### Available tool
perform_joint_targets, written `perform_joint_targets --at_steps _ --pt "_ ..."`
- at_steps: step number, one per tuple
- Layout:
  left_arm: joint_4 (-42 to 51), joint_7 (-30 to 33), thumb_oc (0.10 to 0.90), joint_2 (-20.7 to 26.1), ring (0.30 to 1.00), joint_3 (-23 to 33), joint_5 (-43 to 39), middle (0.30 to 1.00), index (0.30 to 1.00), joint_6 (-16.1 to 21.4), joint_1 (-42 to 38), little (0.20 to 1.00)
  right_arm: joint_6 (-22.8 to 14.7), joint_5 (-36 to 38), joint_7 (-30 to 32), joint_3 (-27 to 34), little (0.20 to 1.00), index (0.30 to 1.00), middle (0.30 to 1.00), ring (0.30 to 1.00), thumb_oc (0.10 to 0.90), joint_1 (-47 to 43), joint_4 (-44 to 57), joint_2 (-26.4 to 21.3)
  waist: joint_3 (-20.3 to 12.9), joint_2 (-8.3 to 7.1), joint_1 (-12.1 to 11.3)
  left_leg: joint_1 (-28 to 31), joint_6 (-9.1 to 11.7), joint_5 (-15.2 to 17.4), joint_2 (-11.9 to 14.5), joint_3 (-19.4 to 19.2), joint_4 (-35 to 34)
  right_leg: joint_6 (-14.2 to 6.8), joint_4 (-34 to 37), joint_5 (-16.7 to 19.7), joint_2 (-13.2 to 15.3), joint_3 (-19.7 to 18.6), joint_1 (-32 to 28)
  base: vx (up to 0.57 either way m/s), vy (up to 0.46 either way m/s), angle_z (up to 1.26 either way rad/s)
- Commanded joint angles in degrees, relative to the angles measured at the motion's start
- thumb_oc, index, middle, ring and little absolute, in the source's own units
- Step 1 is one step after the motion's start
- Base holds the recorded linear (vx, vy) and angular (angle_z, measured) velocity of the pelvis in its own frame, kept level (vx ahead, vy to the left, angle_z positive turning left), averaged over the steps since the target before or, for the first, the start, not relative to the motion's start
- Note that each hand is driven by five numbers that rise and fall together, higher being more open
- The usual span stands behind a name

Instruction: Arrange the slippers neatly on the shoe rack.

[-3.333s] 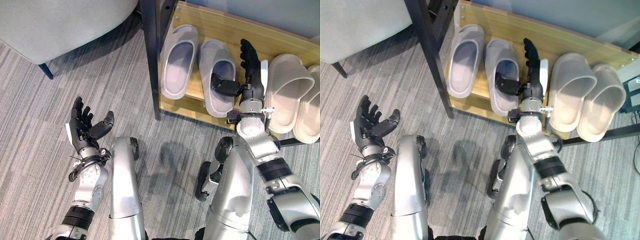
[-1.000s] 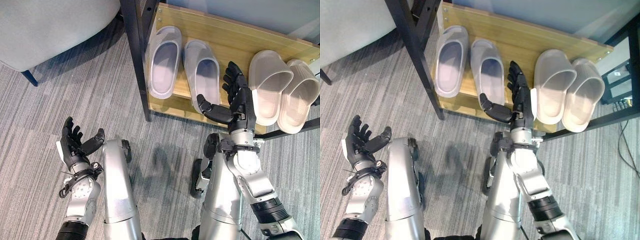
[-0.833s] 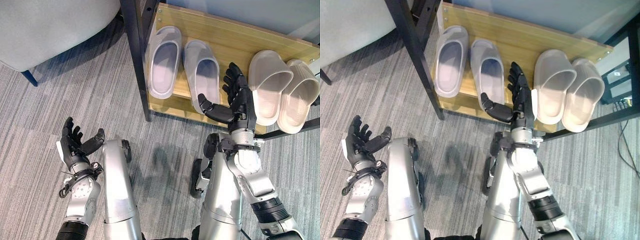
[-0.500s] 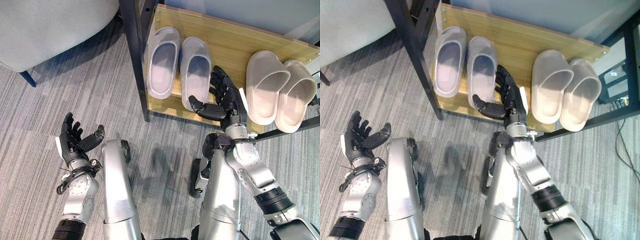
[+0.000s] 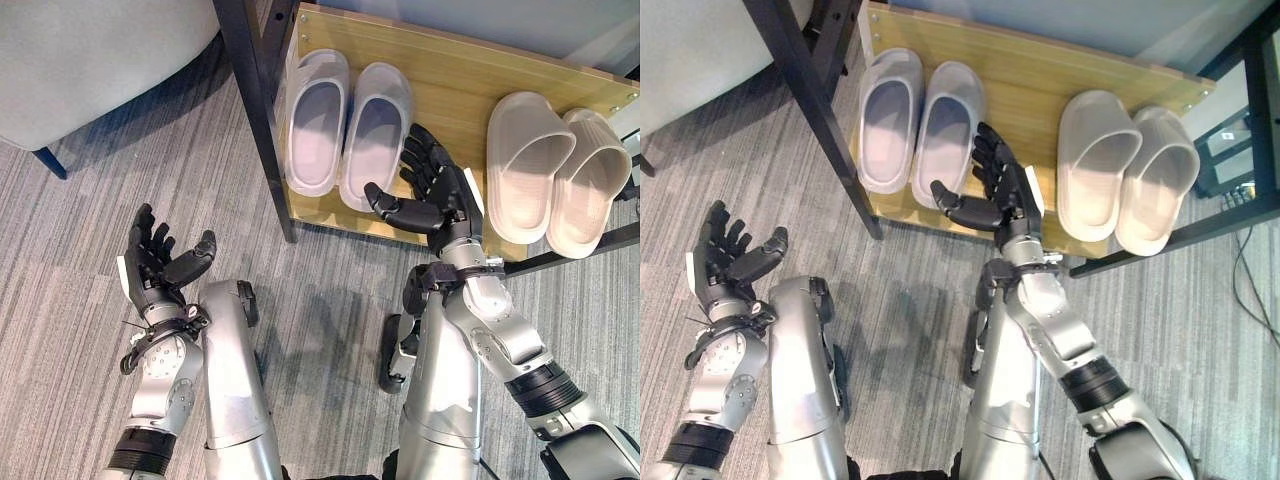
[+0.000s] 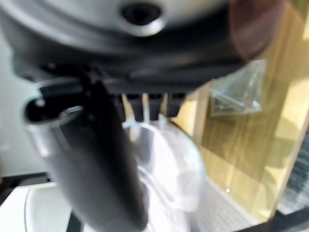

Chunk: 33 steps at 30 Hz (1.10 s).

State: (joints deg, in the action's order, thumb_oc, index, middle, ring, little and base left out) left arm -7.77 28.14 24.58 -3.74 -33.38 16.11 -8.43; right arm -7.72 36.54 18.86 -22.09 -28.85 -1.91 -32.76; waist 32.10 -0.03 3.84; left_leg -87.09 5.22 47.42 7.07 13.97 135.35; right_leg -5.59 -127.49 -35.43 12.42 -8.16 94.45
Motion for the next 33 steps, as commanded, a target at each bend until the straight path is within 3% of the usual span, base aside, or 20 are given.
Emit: perform_joint_targets --at_steps 1,7,13,20,24,27,28,33 --pt "2.54 -0.36 0.8 0.26 0.9 -2.73 3.49 0.9 0.9 4.64 -1.52 0.9 -2.02 -1.03 -3.18 -4.13 0.9 0.9 0.9 0.9 0.8 -2.51 2.08 2.36 -2.3 1.54 -5.1 -2.86 0.02 -3.96 -3.68 3.89 -2.14 0.76 -2.89 -6.5 1.89 -3.1 -4.5 0.0 0.0 0.0" --pt "1.67 -0.47 0.8 -0.12 0.9 -3.35 3.62 0.9 0.9 5.14 -2.23 0.9 -2.51 -2.36 -1.95 -3.27 0.9 0.9 0.9 0.9 0.8 -4.48 -1.7 4.2 -2.3 1.75 -5.3 -2.86 -0.02 -3.96 -3.86 3.77 -2.01 0.58 -3.06 -6.64 2.03 -3.03 -4.5 0.0 0.0 0.0" --pt "0.87 -0.51 0.8 -1.06 0.9 -3.3 3.2 0.9 0.9 5.35 -2.1 0.9 -2.69 -9.76 1.59 0.31 0.9 0.9 0.9 0.9 0.8 -3.81 -4.05 5.41 -2.3 1.85 -5.38 -2.86 -0.24 -3.75 -4.02 3.77 -1.82 0.5 -3.32 -6.88 2.09 -3.02 -4.5 0.0 0.0 0.0" --pt "0.41 -0.09 0.8 -1.35 0.9 -3.35 5.38 0.9 0.9 5.37 -1.79 0.9 -4.57 -9.84 1.38 2.76 0.9 0.9 0.9 0.9 0.8 -1.11 -2.85 6.46 -2.3 1.78 -5.28 -2.86 -0.37 -3.58 -4.25 3.57 -1.6 0.49 -3.54 -7.14 2.07 -3.06 -4.5 0.0 0.002 0.0" --pt "0.34 -0.71 0.8 -0.34 0.9 -3.85 9.39 0.9 0.9 4.93 -1.58 0.9 -5.99 -16.67 4.19 7.74 0.9 0.9 0.9 0.9 0.8 3.27 0.62 7.12 -2.3 1.71 -4.66 -2.86 -0.52 -3.38 -4.22 3.35 -1.41 0.48 -3.63 -7.41 2.11 -3.15 -4.5 0.01 0.006 0.0" --pt "0.38 -0.29 0.8 -0.59 0.9 -3.83 10.14 0.9 0.9 5.15 -1.27 0.9 -7.43 -17.65 5.45 9.55 0.9 0.9 0.9 0.9 0.8 5.33 2.91 8.77 -2.3 1.7 -4.48 -2.86 -0.66 -3.32 -4.19 3.21 -1.32 0.5 -3.76 -7.53 2.09 -3.13 -4.5 0.01 0.006 0.01" --pt "0.15 -0.19 0.8 -0.8 0.9 -3.89 10.47 0.9 0.9 5.32 -0.77 0.9 -8.21 -21.47 7.08 11.71 0.9 0.9 0.9 0.9 0.8 6.59 5.55 9.27 -2.3 1.59 -4.09 -2.86 -0.78 -3.2 -4.32 3.13 -1.18 0.58 -3.79 -7.62 1.99 -3.05 -4.5 0.0 0.0 0.0" --pt "0.12 0.19 0.8 -0.68 0.9 -4.21 11.72 0.9 0.9 5.25 0.18 0.9 -8.0 -29.27 10.83 14.13 0.9 0.9 0.9 0.9 0.8 8.72 10.6 9.61 -2.3 1.51 -3.61 -2.86 -1.02 -3.15 -4.2 3.12 -0.93 0.61 -3.87 -7.82 1.88 -3.05 -4.5 0.0 0.0 0.0"
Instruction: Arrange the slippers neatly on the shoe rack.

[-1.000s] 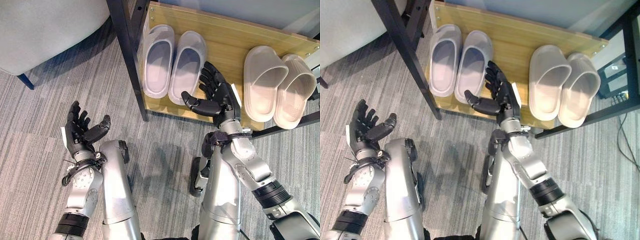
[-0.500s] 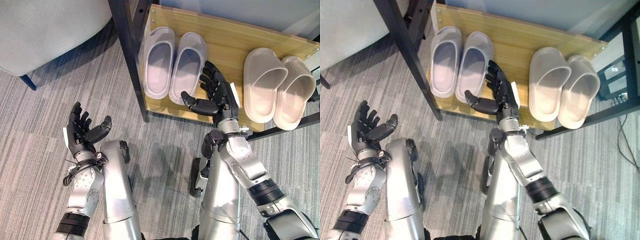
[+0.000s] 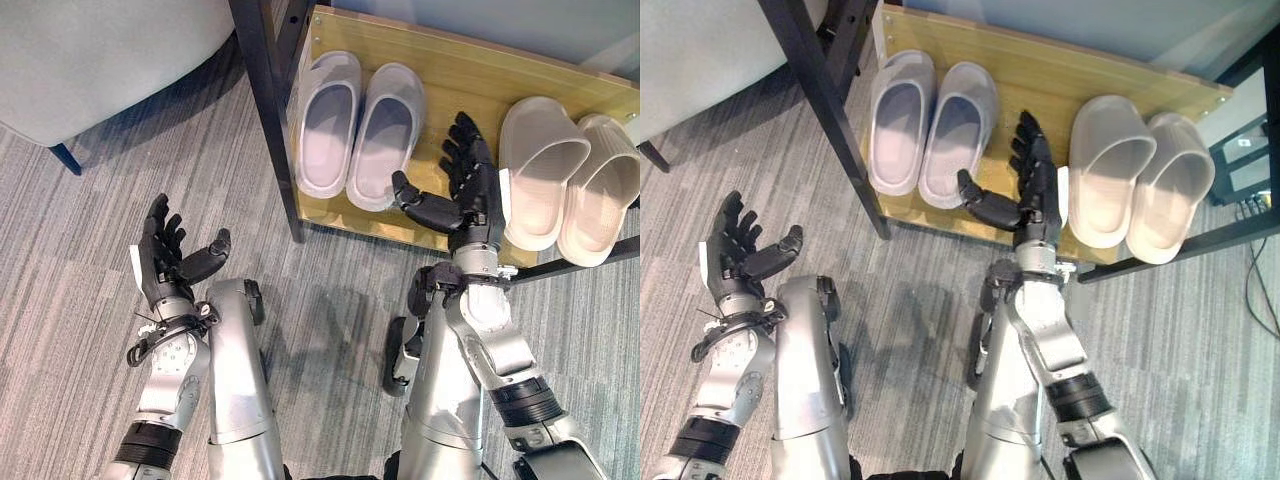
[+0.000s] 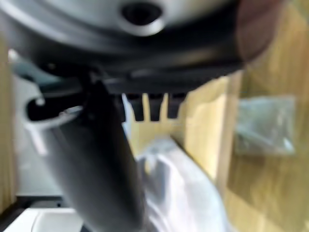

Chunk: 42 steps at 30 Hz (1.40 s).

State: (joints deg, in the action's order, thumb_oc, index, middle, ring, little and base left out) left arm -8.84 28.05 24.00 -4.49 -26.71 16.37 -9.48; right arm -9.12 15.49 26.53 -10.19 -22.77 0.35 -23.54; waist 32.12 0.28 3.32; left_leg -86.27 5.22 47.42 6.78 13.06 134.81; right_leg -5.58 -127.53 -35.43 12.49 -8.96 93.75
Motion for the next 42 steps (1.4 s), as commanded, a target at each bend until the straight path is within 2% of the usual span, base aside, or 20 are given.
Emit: perform_joint_targets --at_steps 1,6,7,14,16,18,20,22,23,26,27,31,32,33,35,36,37,38,41,42 --pt "1.34 0.42 0.8 -0.06 0.9 -3.46 5.16 0.9 0.9 5.05 1.43 0.9 -6.75 -8.61 3.44 2.54 0.9 0.9 0.9 0.9 0.8 3.22 9.32 0.46 -2.32 1.13 -3.0 -3.68 -1.05 -3.13 -3.91 4.03 -0.38 0.6 -3.85 -7.85 1.81 -2.26 -3.8 0.0 0.0 0.0" --pt "2.49 0.61 0.8 -0.16 0.9 -3.04 6.07 0.9 0.9 5.26 2.66 0.9 -7.57 -14.37 4.02 4.4 0.9 0.9 0.9 0.9 0.8 6.2 15.61 -0.52 -2.32 0.88 -2.67 -3.68 -1.15 -3.03 -3.88 3.96 -0.26 0.56 -3.97 -8.12 1.8 -2.27 -3.8 0.0 0.0 0.0" --pt "2.89 0.16 0.8 -0.18 0.9 -2.68 6.76 0.9 0.9 5.46 3.55 0.9 -8.55 -17.12 2.68 5.42 0.9 0.9 0.9 0.9 0.8 8.7 20.19 -1.92 -2.32 0.55 -2.41 -3.68 -1.1 -2.93 -3.9 3.93 -0.24 0.51 -3.95 -8.21 1.76 -2.38 -3.8 0.0 0.0 0.0" --pt "1.94 -0.96 0.8 -0.82 0.9 -2.7 6.39 0.9 0.9 6.19 4.59 0.9 -11.77 -16.79 -0.07 10.74 0.9 0.9 0.9 0.9 0.8 17.99 28.77 -4.38 -2.32 -0.1 -1.09 -3.68 -0.88 -3.2 -3.8 3.37 -0.66 0.6 -3.76 -8.13 1.92 -2.43 -3.8 0.01 0.006 -0.01" --pt "2.8 -1.66 0.8 -0.53 0.9 -2.04 6.28 0.9 0.9 7.03 5.41 0.9 -13.52 -16.29 0.5 15.28 0.9 0.9 0.9 0.9 0.8 21.61 30.39 -3.46 -2.32 -0.23 -0.34 -3.68 -0.77 -3.12 -3.77 3.02 -1.08 0.64 -3.46 -8.12 2.1 -2.42 -3.8 0.01 0.015 -0.02" --pt "3.22 -2.14 0.8 -0.32 0.9 -1.34 5.24 0.9 0.9 8.27 5.63 0.9 -14.24 -16.27 2.33 16.85 0.9 0.9 0.9 0.9 0.8 22.5 29.38 -2.1 -2.32 -0.24 -0.38 -3.68 -0.75 -3.42 -3.5 2.6 -1.99 0.76 -2.93 -7.7 1.89 -2.47 -3.8 0.01 0.037 -0.08" --pt "2.56 -2.41 0.8 -0.57 0.9 -0.26 4.66 0.9 0.9 8.79 5.68 0.9 -14.14 -17.91 3.23 17.42 0.9 0.9 0.9 0.9 0.8 24.12 28.08 -1.61 -2.32 -0.43 -0.12 -3.68 -0.78 -3.62 -3.14 1.74 -4.23 1.07 -0.8 -7.35 2.09 -2.06 -3.8 -0.03 0.031 -0.15" --pt "1.43 -2.71 0.8 -0.26 0.9 0.27 4.88 0.9 0.9 9.61 3.87 0.9 -13.94 -20.52 5.84 18.8 0.9 0.9 0.9 0.9 0.8 23.94 26.3 -0.53 -2.32 -0.87 -0.19 -3.68 -1.03 -4.95 -2.23 -0.75 -12.08 1.79 6.74 -5.59 2.28 -0.45 -3.83 -0.1 0.032 -0.16" --pt "1.37 -2.72 0.8 -0.25 0.9 0.27 4.87 0.9 0.9 9.65 3.79 0.9 -14.0 -20.6 5.96 18.76 0.9 0.9 0.9 0.9 0.8 23.83 26.18 -0.54 -2.32 -0.89 -0.19 -3.68 -1.07 -5.24 -2.25 -0.81 -12.37 1.85 7.02 -5.32 2.29 -0.4 -3.83 -0.12 0.02 -0.28" --pt "-0.5 -3.49 0.8 -0.15 0.9 -1.0 5.25 0.9 0.9 10.29 1.81 0.9 -12.32 -24.08 7.57 15.58 0.9 0.9 0.9 0.9 0.8 24.52 23.23 -0.46 -3.27 -0.69 -0.39 -1.17 -1.07 -8.99 -1.77 -2.13 -21.57 2.24 16.04 -2.3 1.93 2.2 -6.7 -0.1 0.031 -0.38" --pt "-2.57 -4.02 0.8 -0.47 0.9 -2.47 5.53 0.9 0.9 10.53 1.57 0.9 -11.1 -30.0 8.65 12.96 0.9 0.9 0.9 0.9 0.8 26.66 22.52 -2.18 -4.99 -0.71 -0.36 0.69 -0.86 -10.26 -1.32 -2.48 -25.35 2.18 20.18 -1.46 2.42 3.86 -8.45 -0.03 0.032 -0.12" --pt "-6.58 -3.11 0.8 -0.21 0.9 -6.16 9.31 0.9 0.9 10.77 0.97 0.9 -9.55 -36.53 10.91 7.74 0.9 0.9 0.9 0.9 0.8 28.13 18.44 -5.21 -7.08 -0.39 -0.2 5.03 -0.72 -12.12 0.39 -2.64 -31.57 1.19 26.42 0.6 2.79 5.44 -12.45 0.02 0.036 0.02" --pt "-11.84 -2.74 0.8 -1.03 0.9 -8.74 11.03 0.9 0.9 10.53 0.24 0.9 -8.3 -39.43 10.94 4.2 0.9 0.9 0.9 0.9 0.8 28.18 15.05 -6.93 -8.08 -0.37 -0.09 8.26 -0.89 -13.16 1.4 -3.43 -35.27 0.96 30.33 1.95 3.17 6.24 -15.46 0.01 0.017 -0.04" --pt "-12.02 -2.71 0.8 -1.1 0.9 -8.77 11.07 0.9 0.9 10.65 0.18 0.9 -8.35 -39.52 11.06 4.11 0.9 0.9 0.9 0.9 0.8 28.12 14.9 -6.95 -7.99 -0.37 -0.07 8.55 -0.92 -13.3 1.41 -3.48 -35.56 0.97 30.63 2.08 3.16 6.29 -15.75 0.01 0.02 -0.06" --pt "-18.24 -3.84 0.8 -2.03 0.9 -11.67 13.42 0.9 0.9 9.5 -0.38 0.9 -7.43 -41.89 10.34 0.83 0.9 0.9 0.9 0.9 0.8 27.75 11.55 -8.94 -9.64 -0.5 0.28 14.94 -0.88 -15.82 2.54 -4.85 -43.49 0.47 38.35 3.92 3.22 7.44 -21.58 0.0 0.0 0.0" --pt "-18.42 -3.89 0.8 -2.08 0.9 -11.63 13.4 0.9 0.9 9.6 -0.48 0.9 -7.48 -41.93 10.43 0.74 0.9 0.9 0.9 0.9 0.8 27.61 11.39 -8.96 -9.21 -0.55 0.32 15.71 -0.91 -16.11 2.57 -4.96 -44.11 0.51 38.94 4.18 3.2 7.54 -22.33 0.04 -0.027 0.04" --pt "-20.58 -4.59 0.8 -1.54 0.9 -12.72 15.24 0.9 0.9 9.73 0.25 0.9 -7.2 -48.29 12.52 0.67 0.9 0.9 0.9 0.9 0.8 28.7 12.79 -12.19 -10.21 -0.86 0.31 19.81 -0.72 -17.02 3.1 -5.7 -48.64 0.5 43.36 4.71 3.19 8.41 -26.12 0.07 -0.039 0.0" --pt "-22.29 -5.21 0.8 -1.85 0.9 -13.95 16.52 0.9 0.9 9.64 0.57 0.9 -6.27 -51.41 11.97 -1.79 0.9 0.9 0.9 0.9 0.8 28.18 9.72 -13.79 -10.97 -0.93 0.19 21.8 -0.57 -17.56 3.27 -6.04 -50.87 0.48 45.71 5.06 3.36 8.93 -28.3 0.09 -0.041 -0.02" --pt "-23.28 -6.15 0.8 -2.22 0.9 -14.19 16.08 0.9 0.9 9.98 0.98 0.9 -6.57 -53.01 11.75 -4.21 0.9 0.9 0.9 0.9 0.8 27.17 5.99 -14.06 -11.08 -1.1 0.4 24.69 -0.53 -18.33 3.53 -6.36 -53.56 0.39 48.46 5.82 3.32 9.29 -30.95 0.03 -0.006 0.0" --pt "-26.4 -6.82 0.8 -2.78 0.9 -16.12 19.14 0.9 0.9 8.71 1.82 0.9 -5.71 -54.73 9.65 -5.85 0.9 0.9 0.9 0.9 0.8 28.1 3.03 -14.29 -12.69 -1.19 0.4 30.14 -0.14 -18.99 4.09 -7.5 -58.7 -0.42 53.45 6.46 3.6 10.36 -36.01 0.1 0.013 -0.04"
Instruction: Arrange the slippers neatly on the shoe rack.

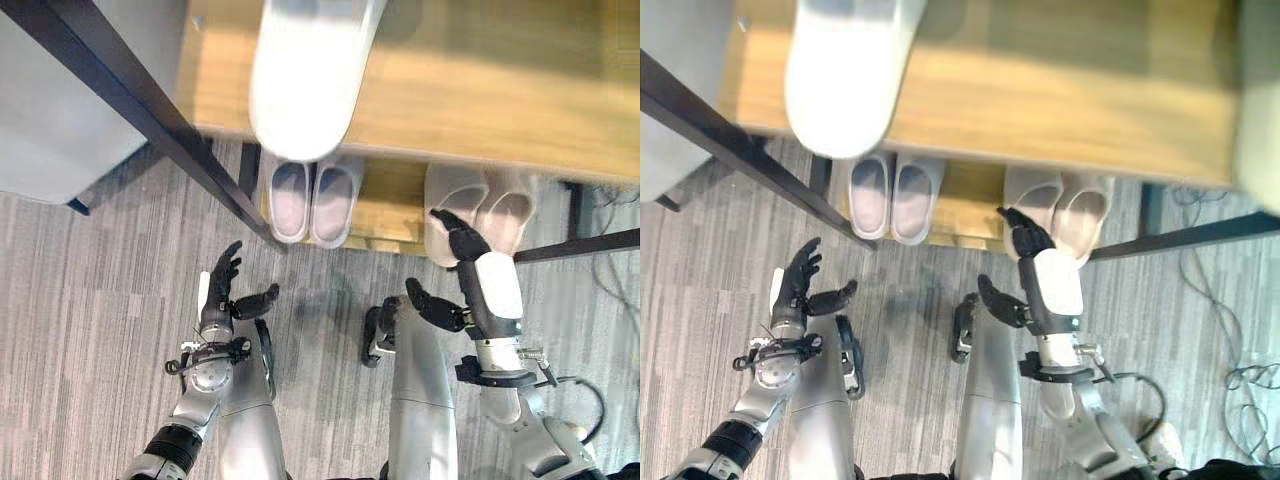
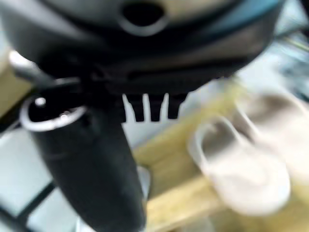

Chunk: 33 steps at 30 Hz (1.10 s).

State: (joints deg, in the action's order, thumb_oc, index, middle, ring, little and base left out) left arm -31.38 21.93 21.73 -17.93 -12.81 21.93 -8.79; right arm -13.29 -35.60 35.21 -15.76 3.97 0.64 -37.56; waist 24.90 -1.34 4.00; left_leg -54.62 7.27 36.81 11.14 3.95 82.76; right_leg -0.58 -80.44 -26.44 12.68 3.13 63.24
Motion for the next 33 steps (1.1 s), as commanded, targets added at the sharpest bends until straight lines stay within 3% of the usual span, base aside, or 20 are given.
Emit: perform_joint_targets --at_steps 1,3,5,11,12,13,14,15,19,20,24,29,33 --pt "-5.63 -0.93 0.8 -1.14 0.9 -2.97 6.14 0.9 0.9 2.82 1.15 0.9 -1.42 -4.05 0.27 -1.06 0.9 0.9 0.9 0.9 0.8 1.53 0.51 -0.12 -6.08 0.32 -0.28 0.57 -2.17 -8.65 -0.34 1.33 -8.37 -5.71 8.07 -2.04 3.42 -1.43 -7.59 0.13 0.016 -0.04" --pt "-8.98 -1.81 0.8 -2.88 0.9 -2.54 5.86 0.9 0.9 2.37 1.54 0.9 -1.04 -4.51 -0.68 -2.56 0.9 0.9 0.9 0.9 0.8 0.92 -4.7 0.76 -6.89 0.26 -0.14 5.14 -2.22 -9.37 -0.28 0.33 -12.39 -6.04 11.6 -1.12 3.22 -0.7 -12.01 0.07 0.006 0.03" --pt "-12.79 -2.73 0.8 -4.48 0.9 -1.75 5.93 0.9 0.9 1.62 1.49 0.9 -0.38 -4.51 -1.82 -4.12 0.9 0.9 0.9 0.9 0.8 0.09 -11.15 2.17 -7.48 -0.16 -0.1 9.67 -2.24 -12.28 -0.65 -0.56 -17.87 -6.05 16.88 1.89 2.91 0.27 -16.6 0.05 -0.026 0.01" --pt "-19.41 -6.5 0.8 -6.32 0.9 -1.85 10.04 0.9 0.9 -0.04 4.17 0.9 -1.03 2.26 -10.78 -5.64 0.9 0.9 0.9 0.9 0.8 0.8 -26.49 6.96 -10.97 -0.88 0.21 26.56 -2.4 -17.09 -0.95 -3.26 -35.54 -6.81 32.58 6.5 1.16 2.77 -33.28 0.21 -0.035 -0.05" --pt "-19.42 -6.48 0.8 -6.32 0.9 -1.86 10.06 0.9 0.9 -0.03 4.14 0.9 -1.03 2.28 -10.79 -5.63 0.9 0.9 0.9 0.9 0.8 0.77 -26.5 6.98 -10.91 -0.92 0.22 26.91 -2.42 -17.7 -1.0 -3.31 -36.34 -6.75 33.3 7.03 1.13 2.86 -33.62 0.21 -0.03 -0.09" --pt "-21.59 -7.29 0.8 -6.73 0.9 -1.98 11.36 0.9 0.9 -0.84 5.33 0.9 -1.41 8.97 -13.0 -2.98 0.9 0.9 0.9 0.9 0.8 2.75 -30.65 9.84 -12.08 -1.08 0.47 31.45 -2.1 -19.08 -0.92 -4.33 -41.66 -6.94 38.76 8.88 1.0 3.52 -38.53 0.13 -0.026 -0.08" --pt "-21.6 -7.29 0.8 -6.72 0.9 -1.99 11.36 0.9 0.9 -0.83 5.3 0.9 -1.42 8.98 -13.0 -2.97 0.9 0.9 0.9 0.9 0.8 2.73 -30.67 9.86 -12.11 -1.12 0.49 31.62 -2.11 -19.57 -0.98 -4.36 -42.26 -6.9 39.3 9.29 0.99 3.59 -38.7 0.24 -0.046 -0.09" --pt "-24.21 -7.7 0.8 -7.11 0.9 -1.55 12.88 0.9 0.9 -1.54 6.64 0.9 -1.14 14.26 -13.63 -0.67 0.9 0.9 0.9 0.9 0.8 4.1 -35.03 12.32 -13.12 -1.48 0.61 35.66 -1.4 -21.13 -0.86 -5.36 -46.36 -7.07 44.23 11.27 0.52 3.95 -43.01 0.13 -0.034 -0.02" --pt "-27.14 -7.69 0.8 -7.61 0.9 -0.85 14.73 0.9 0.9 -2.43 8.01 0.9 -0.53 19.12 -13.76 0.49 0.9 0.9 0.9 0.9 0.8 3.37 -44.8 15.45 -14.67 -1.53 0.68 40.53 -0.66 -24.77 -1.1 -6.85 -53.27 -7.4 51.76 14.56 -0.28 4.65 -47.89 0.09 -0.036 -0.09" --pt "-29.28 -7.9 0.8 -8.26 0.9 0.87 13.12 0.9 0.9 -3.02 8.43 0.9 -0.26 22.88 -14.28 1.37 0.9 0.9 0.9 0.9 0.8 2.45 -50.65 17.64 -15.68 -1.5 0.58 43.28 -0.44 -27.45 -1.8 -7.7 -57.43 -7.67 55.76 16.66 -0.9 5.13 -50.4 0.09 -0.046 -0.08" --pt "-34.38 -8.29 0.8 -9.28 0.9 3.44 11.79 0.9 0.9 -4.33 8.16 0.9 0.86 25.22 -15.85 0.95 0.9 0.9 0.9 0.9 0.8 2.21 -57.92 19.86 -17.54 -1.38 0.2 48.98 -0.74 -29.73 -3.35 -9.12 -65.63 -7.77 63.33 19.17 -2.23 6.1 -55.45 0.08 -0.05 -0.04" --pt "-35.99 -8.85 0.8 -9.35 0.9 3.51 13.17 0.9 0.9 -5.01 8.4 0.9 1.2 26.84 -16.83 1.19 0.9 0.9 0.9 0.9 0.8 2.55 -60.64 20.68 -19.19 -0.88 0.03 52.6 -0.47 -31.62 -4.21 -9.89 -70.2 -7.58 69.0 20.08 -3.41 6.71 -59.65 0.04 -0.068 -0.03" --pt "-36.9 -8.92 0.8 -8.97 0.9 3.9 13.94 0.9 0.9 -5.76 8.2 0.9 1.38 28.54 -17.2 0.84 0.9 0.9 0.9 0.9 0.8 2.5 -60.41 20.72 -18.91 0.02 -0.23 55.42 0.84 -34.05 -2.92 -10.61 -70.85 -5.6 72.69 18.64 -5.67 7.4 -64.44 -0.03 -0.156 0.08"
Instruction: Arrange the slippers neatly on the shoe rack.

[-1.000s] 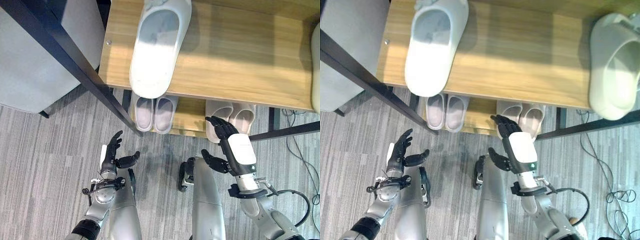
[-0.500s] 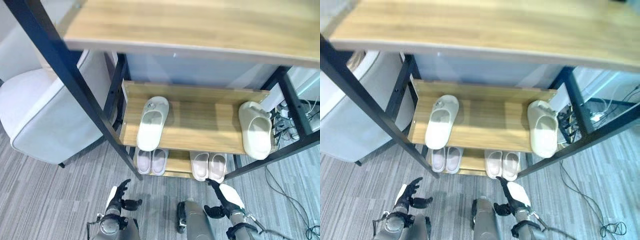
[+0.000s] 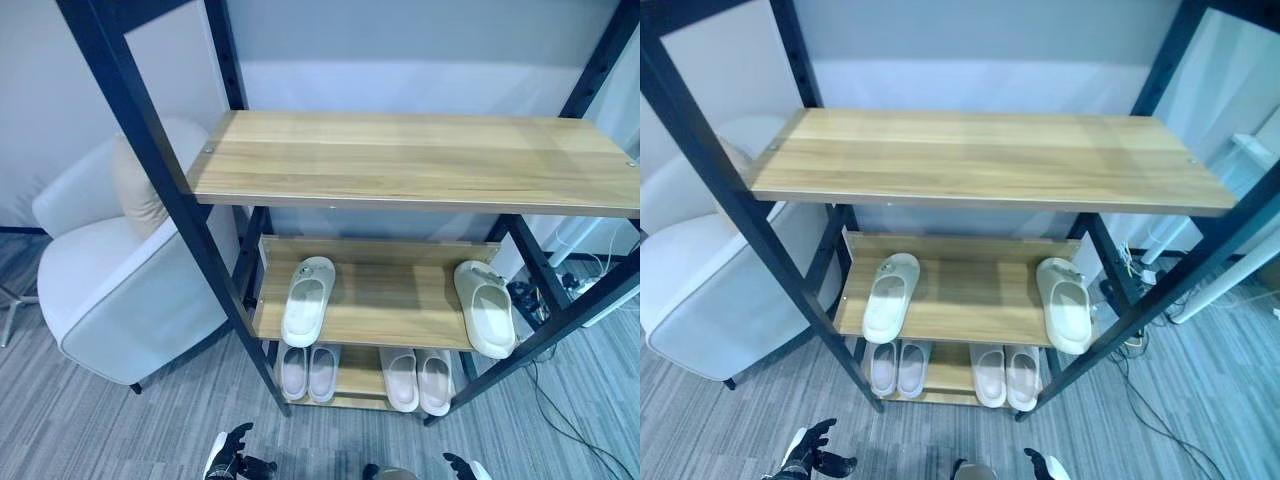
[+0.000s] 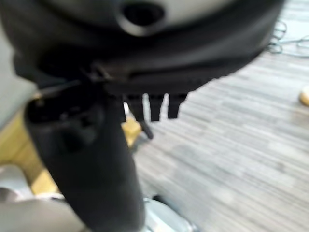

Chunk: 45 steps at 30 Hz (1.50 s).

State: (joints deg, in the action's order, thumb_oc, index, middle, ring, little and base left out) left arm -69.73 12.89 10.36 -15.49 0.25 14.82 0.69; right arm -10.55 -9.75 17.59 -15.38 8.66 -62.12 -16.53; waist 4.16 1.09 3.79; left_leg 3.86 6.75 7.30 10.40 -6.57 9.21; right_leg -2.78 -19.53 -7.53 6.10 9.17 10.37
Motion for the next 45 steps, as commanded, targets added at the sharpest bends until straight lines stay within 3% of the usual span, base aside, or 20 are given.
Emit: perform_joint_targets --at_steps 1,2,5,7,10,14,15,17,20,23,24,25,29,36,40,45 --pt "1.44 0.11 0.8 2.39 0.9 1.46 0.87 0.9 0.9 1.34 -1.29 0.9 -1.36 2.69 0.42 0.46 0.9 0.9 0.9 0.9 0.8 -2.2 2.35 -0.32 1.87 -2.41 -0.02 -3.02 1.36 -4.55 -2.17 -0.09 2.69 -3.4 11.8 -0.26 0.9 1.36 -11.62 -0.06 -0.23 0.06" --pt "1.13 0.41 0.8 2.33 0.9 2.0 0.58 0.9 0.9 1.24 -0.98 0.9 -1.4 2.31 0.33 -0.37 0.9 0.9 0.9 0.9 0.8 -2.05 1.26 -0.41 1.94 -2.07 -0.52 -2.89 2.42 -7.59 -1.07 0.36 3.54 -2.58 14.2 -0.61 -0.44 1.64 -13.65 -0.05 -0.183 0.05" --pt "0.9 0.79 0.8 1.97 0.9 2.87 -0.45 0.9 0.9 1.14 -0.33 0.9 -1.47 2.08 0.4 -0.86 0.9 0.9 0.9 0.9 0.8 -1.9 0.78 -0.62 1.73 -1.99 -1.12 -2.33 2.74 -8.88 -0.18 0.48 3.69 -2.05 16.17 -0.32 -1.35 1.58 -15.2 -0.03 -0.146 -0.04" --pt "0.38 1.47 0.8 1.32 0.9 3.97 -2.54 0.9 0.9 1.0 -0.34 0.9 -1.09 1.87 0.52 -1.38 0.9 0.9 0.9 0.9 0.8 -2.37 -0.65 -1.2 2.23 -2.16 -2.32 -3.89 3.25 -12.88 0.65 2.67 5.19 -1.68 17.97 0.5 -2.04 1.39 -15.99 -0.1 -0.199 -0.01" --pt "-0.34 1.71 0.8 0.99 0.9 4.33 -3.26 0.9 0.9 0.62 -0.58 0.9 -0.41 1.65 0.48 -1.47 0.9 0.9 0.9 0.9 0.8 -2.77 -1.83 -1.44 2.36 -2.59 -2.75 -5.42 3.21 -14.92 1.16 3.69 5.22 -1.72 18.94 1.04 -2.09 1.86 -15.87 -0.09 -0.121 -0.12" --pt "-2.08 2.07 0.8 -0.25 0.9 4.52 -3.19 0.9 0.9 -0.03 -0.11 0.9 0.23 2.8 0.17 -1.18 0.9 0.9 0.9 0.9 0.8 -3.3 -4.22 -1.53 1.37 -2.25 -3.69 -3.67 2.06 -12.75 -0.24 6.47 -0.31 -2.45 22.17 2.87 -2.73 0.54 -15.49 -0.08 -0.078 -0.1" --pt "-2.91 2.36 0.8 -1.29 0.9 5.33 -4.55 0.9 0.9 -0.14 -0.04 0.9 0.05 3.49 0.05 -0.98 0.9 0.9 0.9 0.9 0.8 -3.42 -5.54 -1.67 0.77 -1.7 -4.89 -2.38 1.69 -10.64 -1.46 10.73 -3.64 -2.62 23.58 3.32 -3.06 -0.34 -15.39 -0.05 -0.009 -0.49" --pt "-3.27 2.46 0.8 -1.6 0.9 6.2 -6.08 0.9 0.9 -0.15 -0.22 0.9 0.16 4.17 -0.08 -0.91 0.9 0.9 0.9 0.9 0.8 -3.54 -5.94 -1.54 0.45 -1.73 -5.16 -1.79 1.94 -10.24 -0.95 11.74 -5.13 -2.73 23.8 3.46 -2.93 -0.69 -15.46 -0.05 0.002 0.06" --pt "-4.5 1.74 0.8 -1.96 0.9 6.92 -7.12 0.9 0.9 -0.91 -0.98 0.9 0.61 5.33 -0.7 -0.81 0.9 0.9 0.9 0.9 0.8 -3.62 -6.48 -1.28 -0.05 -1.72 -5.27 -1.29 2.6 -12.34 1.25 11.28 -6.29 -3.21 24.5 3.5 -2.53 -0.29 -15.63 -0.07 0.032 0.05" --pt "-4.93 1.76 0.8 -1.83 0.9 6.43 -6.71 0.9 0.9 -1.59 -1.29 0.9 0.78 7.86 -1.11 0.61 0.9 0.9 0.9 0.9 0.8 -2.91 -7.04 -0.72 0.06 -1.47 -4.55 -1.58 2.46 -14.01 2.07 7.77 -7.4 -3.61 24.53 3.75 -1.94 1.57 -16.04 -0.09 0.044 0.14" --pt "-4.96 1.35 0.8 -1.9 0.9 5.91 -6.87 0.9 0.9 -2.05 -1.73 0.9 1.05 10.53 -1.66 1.77 0.9 0.9 0.9 0.9 0.8 -2.92 -7.76 -0.4 0.02 -1.26 -4.11 -1.57 1.89 -12.37 -0.15 4.76 -8.73 -3.77 24.53 4.3 -1.33 2.54 -16.37 -0.06 0.057 0.75" --pt "-4.97 1.35 0.8 -1.9 0.9 5.91 -6.87 0.9 0.9 -2.05 -1.74 0.9 1.04 10.54 -1.66 1.77 0.9 0.9 0.9 0.9 0.8 -2.93 -7.77 -0.41 0.08 -1.27 -4.13 -1.51 1.86 -12.32 -0.19 4.73 -8.69 -3.8 24.53 4.28 -1.29 2.52 -16.43 -0.05 0.067 0.37" --pt "-5.44 0.82 0.8 -2.44 0.9 4.41 -6.65 0.9 0.9 -2.14 -3.36 0.9 1.39 12.38 -2.14 2.2 0.9 0.9 0.9 0.9 0.8 -6.11 -8.26 -0.47 0.84 -1.19 -4.2 -3.19 -0.7 -6.02 -7.23 8.21 -7.43 -4.29 23.45 5.47 -0.19 0.68 -14.6 -0.09 0.121 0.02" --pt "-4.71 -1.34 0.8 -0.91 0.9 2.65 -3.05 0.9 0.9 -2.55 -3.36 0.9 1.82 14.21 -4.53 2.44 0.9 0.9 0.9 0.9 0.8 -5.39 -8.33 1.2 -0.31 -1.78 -4.18 0.2 -4.08 -4.41 -9.63 6.57 -10.43 -5.63 21.16 5.53 1.34 -2.44 -14.66 0.02 0.165 -0.38" --pt "-4.05 -2.42 0.8 0.14 0.9 1.26 -0.75 0.9 0.9 -2.41 -4.22 0.9 1.88 16.81 -6.51 3.21 0.9 0.9 0.9 0.9 0.8 -5.43 -8.69 2.62 0.45 -2.25 -3.52 0.71 -6.21 -3.37 -11.49 4.89 -11.31 -7.44 18.99 6.58 3.2 -5.05 -12.26 -0.03 0.177 -0.31" --pt "-3.99 -2.81 0.8 0.8 0.9 1.59 -0.52 0.9 0.9 -2.22 -4.26 0.9 1.47 20.86 -7.88 4.92 0.9 0.9 0.9 0.9 0.8 -5.25 -8.5 3.87 1.4 -2.6 -3.09 0.75 -7.17 -3.22 -12.4 2.98 -12.31 -8.56 18.19 7.98 4.17 -6.77 -9.67 -0.03 0.126 -0.3"
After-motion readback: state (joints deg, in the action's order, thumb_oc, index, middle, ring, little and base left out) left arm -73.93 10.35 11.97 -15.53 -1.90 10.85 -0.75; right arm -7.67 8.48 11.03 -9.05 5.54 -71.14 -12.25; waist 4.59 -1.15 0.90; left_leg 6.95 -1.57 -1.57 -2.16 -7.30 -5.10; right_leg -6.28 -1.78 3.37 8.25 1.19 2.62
